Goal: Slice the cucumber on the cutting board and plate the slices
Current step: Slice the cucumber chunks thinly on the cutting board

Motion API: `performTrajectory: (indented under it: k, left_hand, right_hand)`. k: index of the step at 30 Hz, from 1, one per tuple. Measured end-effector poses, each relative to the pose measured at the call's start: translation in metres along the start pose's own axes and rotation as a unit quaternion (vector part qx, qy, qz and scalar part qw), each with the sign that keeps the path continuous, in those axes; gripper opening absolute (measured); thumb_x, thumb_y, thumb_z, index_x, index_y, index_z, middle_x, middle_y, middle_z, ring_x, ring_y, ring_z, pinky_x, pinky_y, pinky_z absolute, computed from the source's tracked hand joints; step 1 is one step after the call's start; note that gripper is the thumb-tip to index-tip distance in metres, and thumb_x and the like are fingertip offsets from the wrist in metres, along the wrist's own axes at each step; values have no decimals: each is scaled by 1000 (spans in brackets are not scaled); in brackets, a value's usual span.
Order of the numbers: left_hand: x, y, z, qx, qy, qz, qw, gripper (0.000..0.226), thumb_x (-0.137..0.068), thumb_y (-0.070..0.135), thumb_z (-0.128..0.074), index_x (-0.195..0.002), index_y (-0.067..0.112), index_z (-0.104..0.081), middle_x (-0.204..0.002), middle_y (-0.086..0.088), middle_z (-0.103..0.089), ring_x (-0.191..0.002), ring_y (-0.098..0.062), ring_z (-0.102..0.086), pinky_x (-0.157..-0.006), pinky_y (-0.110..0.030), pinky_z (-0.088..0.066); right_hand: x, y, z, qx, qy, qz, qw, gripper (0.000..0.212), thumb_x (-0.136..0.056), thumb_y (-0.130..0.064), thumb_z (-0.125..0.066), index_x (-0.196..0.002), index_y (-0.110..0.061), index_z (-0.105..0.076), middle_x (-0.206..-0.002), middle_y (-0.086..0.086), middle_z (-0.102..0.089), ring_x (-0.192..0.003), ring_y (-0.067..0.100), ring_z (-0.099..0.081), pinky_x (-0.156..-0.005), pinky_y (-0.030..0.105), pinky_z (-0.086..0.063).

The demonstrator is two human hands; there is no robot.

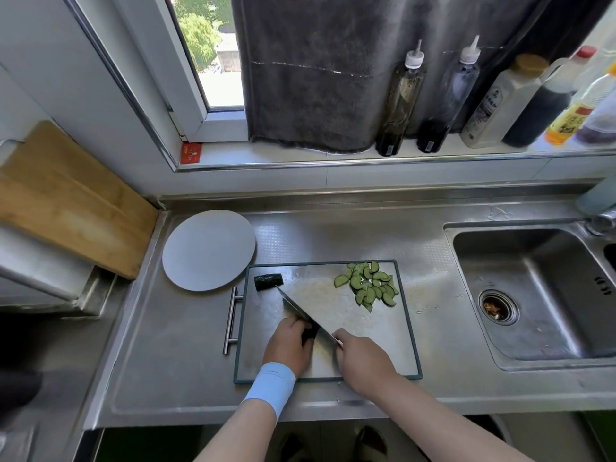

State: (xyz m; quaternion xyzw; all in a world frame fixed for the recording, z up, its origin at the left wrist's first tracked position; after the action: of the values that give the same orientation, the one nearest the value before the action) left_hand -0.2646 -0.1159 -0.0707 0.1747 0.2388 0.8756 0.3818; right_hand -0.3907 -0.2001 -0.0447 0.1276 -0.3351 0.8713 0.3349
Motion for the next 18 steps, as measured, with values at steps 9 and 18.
performTrajectory:
  k: [9, 18]
  left_hand:
    - [2, -4, 0, 6, 4, 16, 1000, 22, -85, 28, -60, -106, 23, -65, -112, 2, -58, -102, -15, -54, -87, -23, -44]
    - [0, -8, -5, 5, -14, 21, 1000, 21, -85, 30, -58, -105, 29, -65, -113, 4, -56, -105, -15, -53, -91, -25, -45]
  right_hand:
    - [12, -4, 8, 27, 9, 27, 999, 32, -99, -26, -36, -123, -32, -57, -95, 2, -69, -85, 25, -62, -64, 32, -41]
    - [33, 3, 13, 33, 22, 32, 999, 32, -102, -27, -33, -124, -33, -55, -98, 0, -70, -85, 21, -61, -69, 34, -46]
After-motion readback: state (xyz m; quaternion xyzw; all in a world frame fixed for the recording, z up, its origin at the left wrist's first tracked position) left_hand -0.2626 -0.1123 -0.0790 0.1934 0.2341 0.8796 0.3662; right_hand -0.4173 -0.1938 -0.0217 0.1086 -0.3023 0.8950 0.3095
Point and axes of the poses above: each hand's wrist, its own x-axis away from the middle knuckle, its own z-axis out of the back of the hand, y = z × x, the point moved 8 cm from there along -x, towards the middle knuckle
